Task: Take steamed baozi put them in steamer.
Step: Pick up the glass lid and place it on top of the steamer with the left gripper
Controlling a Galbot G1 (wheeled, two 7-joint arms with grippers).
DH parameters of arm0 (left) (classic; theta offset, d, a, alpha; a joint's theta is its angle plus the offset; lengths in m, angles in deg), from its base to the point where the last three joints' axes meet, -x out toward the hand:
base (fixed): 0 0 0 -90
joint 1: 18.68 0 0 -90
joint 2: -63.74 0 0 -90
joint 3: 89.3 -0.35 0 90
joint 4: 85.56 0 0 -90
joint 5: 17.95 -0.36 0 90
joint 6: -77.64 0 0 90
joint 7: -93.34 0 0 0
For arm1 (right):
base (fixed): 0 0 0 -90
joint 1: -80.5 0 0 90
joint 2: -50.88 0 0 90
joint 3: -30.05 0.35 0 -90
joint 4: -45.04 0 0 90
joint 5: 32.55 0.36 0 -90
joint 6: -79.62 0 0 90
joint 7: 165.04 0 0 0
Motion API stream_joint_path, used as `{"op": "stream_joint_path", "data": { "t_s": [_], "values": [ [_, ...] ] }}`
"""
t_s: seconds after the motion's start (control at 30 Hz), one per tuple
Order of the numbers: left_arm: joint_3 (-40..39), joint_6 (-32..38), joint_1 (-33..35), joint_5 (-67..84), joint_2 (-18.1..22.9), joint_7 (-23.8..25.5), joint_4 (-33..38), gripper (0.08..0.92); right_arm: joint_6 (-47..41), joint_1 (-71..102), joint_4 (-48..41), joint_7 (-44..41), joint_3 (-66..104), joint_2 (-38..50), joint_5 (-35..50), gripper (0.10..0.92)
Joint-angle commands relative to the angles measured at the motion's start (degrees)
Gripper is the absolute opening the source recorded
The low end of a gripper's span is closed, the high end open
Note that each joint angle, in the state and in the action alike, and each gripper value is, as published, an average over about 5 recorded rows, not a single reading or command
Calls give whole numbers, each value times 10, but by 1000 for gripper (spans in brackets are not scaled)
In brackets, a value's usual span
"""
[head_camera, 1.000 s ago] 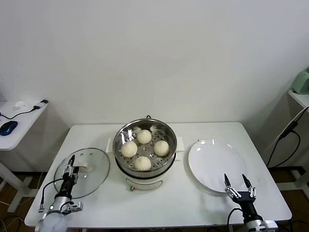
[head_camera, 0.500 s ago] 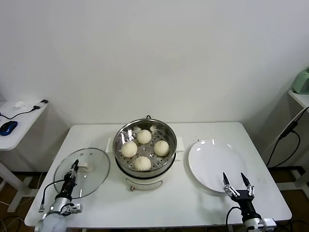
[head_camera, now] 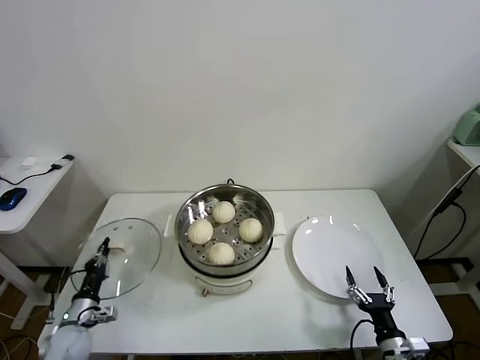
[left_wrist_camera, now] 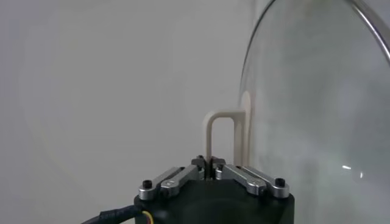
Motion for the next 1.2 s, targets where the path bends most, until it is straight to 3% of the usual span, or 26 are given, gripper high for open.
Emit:
{"op": "stream_joint_path", "data": {
  "t_s": [0.03,0.37,0.53,0.83,1.0,1.2],
  "values": [
    [1,3,10,35,-1,16,46,139,-21,0,14,25,3,-3,-29,823],
    [54,-123,45,150,-69,166,253,139,-39,-1,29,59,3,-15,-101,823],
    [34,-206,29,145,-77,230,347,139,-34,-4,30,62,-2,-18,-116,823],
    [-145,-332,-28,7,-45,304,454,139,-26,-13,18,64,-14,-19,-125,823],
    [-262,-396,-67,-84,-1,354,464,139,-19,-20,7,66,-17,-20,-125,823],
    [-339,-442,-89,-185,62,417,457,139,-9,-20,-2,66,-19,-24,-123,823]
  ]
}}
